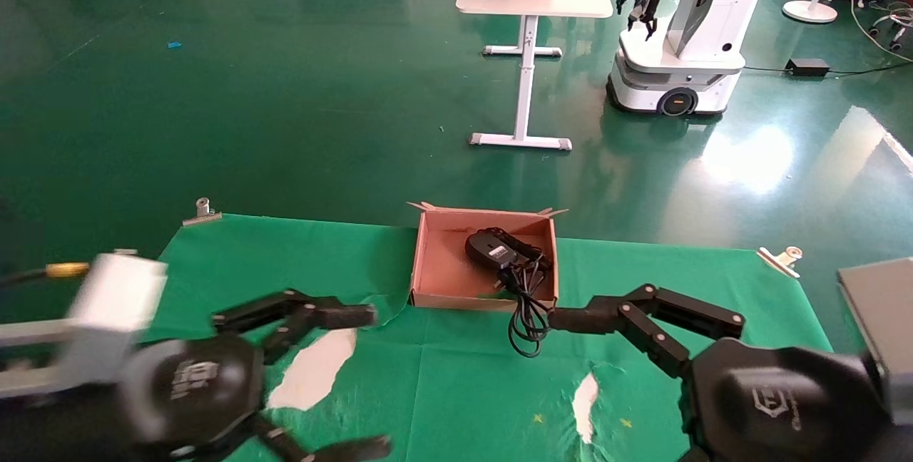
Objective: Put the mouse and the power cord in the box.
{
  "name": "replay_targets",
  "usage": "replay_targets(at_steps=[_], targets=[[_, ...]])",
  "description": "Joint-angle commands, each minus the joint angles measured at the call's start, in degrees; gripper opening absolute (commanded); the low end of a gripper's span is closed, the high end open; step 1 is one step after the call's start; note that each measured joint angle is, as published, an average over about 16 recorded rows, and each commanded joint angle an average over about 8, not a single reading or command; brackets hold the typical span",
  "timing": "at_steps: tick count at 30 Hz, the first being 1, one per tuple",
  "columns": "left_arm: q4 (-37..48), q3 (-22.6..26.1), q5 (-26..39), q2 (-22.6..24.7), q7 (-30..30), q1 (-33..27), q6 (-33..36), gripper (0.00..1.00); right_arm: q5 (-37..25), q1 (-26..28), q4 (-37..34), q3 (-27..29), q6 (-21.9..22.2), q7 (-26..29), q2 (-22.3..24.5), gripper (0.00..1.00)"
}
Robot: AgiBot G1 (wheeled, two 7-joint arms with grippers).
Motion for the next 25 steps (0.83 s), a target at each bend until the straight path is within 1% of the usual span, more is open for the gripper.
replay_targets(at_steps=[1, 4, 8, 25], targets=[[-1.26, -2.49, -2.50, -1.39, 1.19, 1.27, 1.77, 1.00, -0.02, 0.02, -0.02, -0.02, 0.01, -0.01, -0.01, 1.00], [-2.56, -5.03, -5.16, -2.80, 2.22, 2.55, 3.57, 1.00, 0.16, -0.06, 0.08, 0.03, -0.05, 0.00, 0.07, 1.00], [-3.32, -6.51, -6.77, -3.62, 2.71, 3.32, 4.64, 1.00, 0.33, -0.14, 0.17, 0.08, -0.11, 0.00, 0.16, 1.00], [-2.46, -4.86, -5.00, -2.72, 2.15, 2.52, 3.48, 1.00, 0.04, -0.04, 0.02, 0.01, -0.02, -0.02, 0.04, 1.00]])
